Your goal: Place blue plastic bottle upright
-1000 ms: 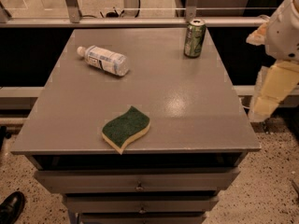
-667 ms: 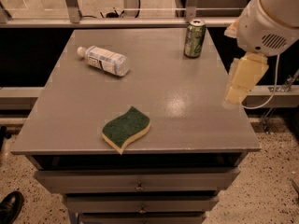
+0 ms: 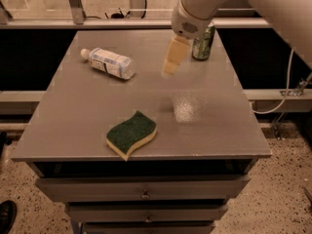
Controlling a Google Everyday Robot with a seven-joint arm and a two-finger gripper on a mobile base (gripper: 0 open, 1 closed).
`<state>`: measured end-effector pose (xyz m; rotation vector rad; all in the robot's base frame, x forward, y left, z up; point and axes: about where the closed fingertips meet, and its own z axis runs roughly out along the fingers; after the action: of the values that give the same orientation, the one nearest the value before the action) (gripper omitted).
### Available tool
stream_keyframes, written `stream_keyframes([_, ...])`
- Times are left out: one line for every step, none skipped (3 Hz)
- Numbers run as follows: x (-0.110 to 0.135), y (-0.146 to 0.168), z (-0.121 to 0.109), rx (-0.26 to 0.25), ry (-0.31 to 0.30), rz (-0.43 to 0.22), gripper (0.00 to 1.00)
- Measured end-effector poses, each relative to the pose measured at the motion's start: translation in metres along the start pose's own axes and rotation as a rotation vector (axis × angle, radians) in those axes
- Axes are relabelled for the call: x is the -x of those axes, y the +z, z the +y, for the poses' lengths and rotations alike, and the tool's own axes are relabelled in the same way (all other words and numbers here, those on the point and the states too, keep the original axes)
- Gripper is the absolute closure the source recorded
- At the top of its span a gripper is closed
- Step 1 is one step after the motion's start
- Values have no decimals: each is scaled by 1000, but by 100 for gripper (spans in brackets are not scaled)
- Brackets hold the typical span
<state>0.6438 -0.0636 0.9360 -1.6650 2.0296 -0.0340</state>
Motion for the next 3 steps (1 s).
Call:
stream_keyframes([39, 54, -35, 11, 6, -52, 0])
stream_keyframes([82, 91, -50, 55, 26, -99, 0])
stream_keyframes([133, 121, -40, 166, 47, -134, 0])
